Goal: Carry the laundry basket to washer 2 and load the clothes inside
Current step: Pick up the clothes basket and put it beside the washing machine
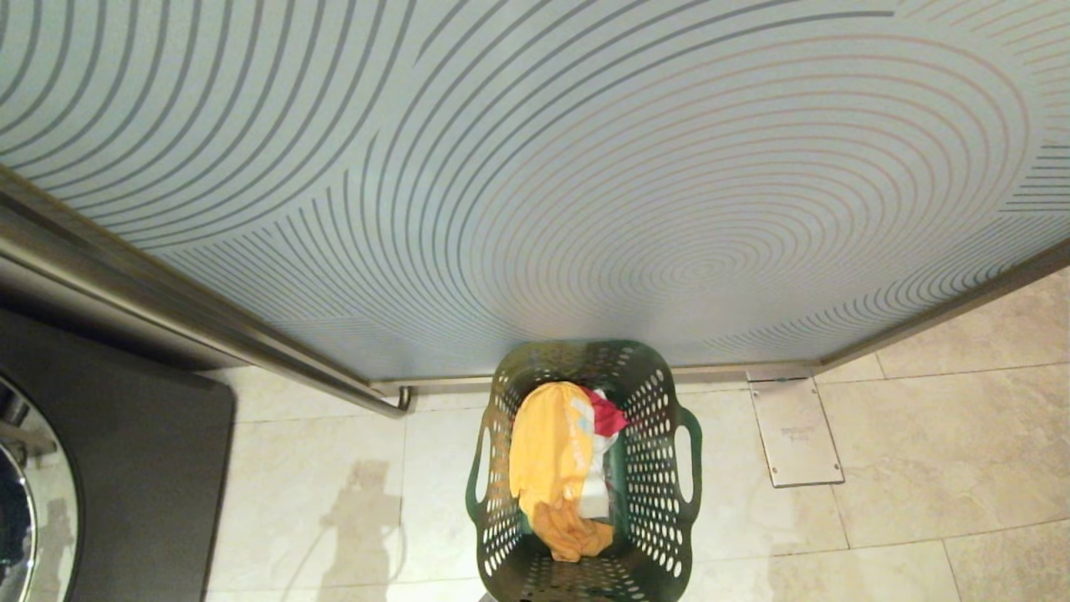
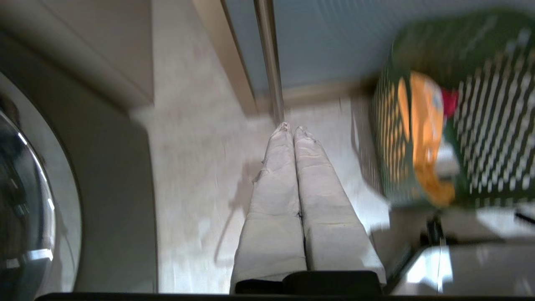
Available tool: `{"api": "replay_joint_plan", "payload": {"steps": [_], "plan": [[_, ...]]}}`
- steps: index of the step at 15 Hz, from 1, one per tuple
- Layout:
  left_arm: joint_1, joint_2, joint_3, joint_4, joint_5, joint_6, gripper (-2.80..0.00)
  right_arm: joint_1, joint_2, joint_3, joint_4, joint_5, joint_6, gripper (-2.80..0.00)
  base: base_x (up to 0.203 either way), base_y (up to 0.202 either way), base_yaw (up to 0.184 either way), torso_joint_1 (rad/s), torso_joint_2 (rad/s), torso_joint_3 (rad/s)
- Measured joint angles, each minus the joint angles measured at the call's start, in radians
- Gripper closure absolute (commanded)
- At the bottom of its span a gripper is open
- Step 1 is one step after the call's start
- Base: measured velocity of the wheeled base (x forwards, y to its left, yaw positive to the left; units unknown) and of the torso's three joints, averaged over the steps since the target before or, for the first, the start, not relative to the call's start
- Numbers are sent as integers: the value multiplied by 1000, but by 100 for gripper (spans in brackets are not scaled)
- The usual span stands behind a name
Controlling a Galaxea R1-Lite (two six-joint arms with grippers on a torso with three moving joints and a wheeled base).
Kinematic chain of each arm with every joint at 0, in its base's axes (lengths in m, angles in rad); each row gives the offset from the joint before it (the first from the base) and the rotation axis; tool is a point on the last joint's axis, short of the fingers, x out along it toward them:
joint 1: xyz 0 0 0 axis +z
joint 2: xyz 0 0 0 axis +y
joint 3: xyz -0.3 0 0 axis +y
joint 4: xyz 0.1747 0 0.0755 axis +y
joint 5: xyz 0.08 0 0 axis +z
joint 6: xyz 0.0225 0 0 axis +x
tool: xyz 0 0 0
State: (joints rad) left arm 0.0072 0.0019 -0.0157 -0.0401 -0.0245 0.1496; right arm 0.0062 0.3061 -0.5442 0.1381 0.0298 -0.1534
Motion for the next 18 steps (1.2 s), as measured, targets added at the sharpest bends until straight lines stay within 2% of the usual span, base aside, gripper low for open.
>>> {"api": "replay_joint_plan", "payload": {"steps": [1, 3, 6, 9, 11, 14, 15, 18], "plan": [[0, 0, -32, -13, -2, 1, 0, 0, 77, -66, 15, 0, 29, 0, 0, 0, 0, 0, 0, 0], [0, 7, -137, 0, -8, 2, 0, 0, 180, -105, 32, 0, 78, 0, 0, 0, 0, 0, 0, 0], [-1, 102, -333, 109, -10, -1, 0, 1, 284, 16, 34, 6, 131, 0, 0, 0, 0, 0, 0, 0], [-3, 292, -435, 185, -19, -7, 0, 3, 375, 105, 19, 22, 152, 0, 0, 0, 0, 0, 0, 0], [-3, 394, -395, 230, -59, -7, 0, 6, 438, 77, -10, 92, 189, 0, 0, 0, 0, 0, 0, 0], [-2, 478, -272, 265, -97, -12, 0, 9, 528, 40, -40, 321, 360, 0, 0, 0, 0, 0, 0, 0], [-2, 504, -253, 270, -113, -28, 0, 12, 563, 40, -43, 372, 387, 0, 0, 0, 0, 0, 0, 0], [-3, 615, -264, 276, -200, -67, 0, 25, 670, 47, -44, 398, 402, 0, 0, 0, 0, 0, 0, 0]]}}
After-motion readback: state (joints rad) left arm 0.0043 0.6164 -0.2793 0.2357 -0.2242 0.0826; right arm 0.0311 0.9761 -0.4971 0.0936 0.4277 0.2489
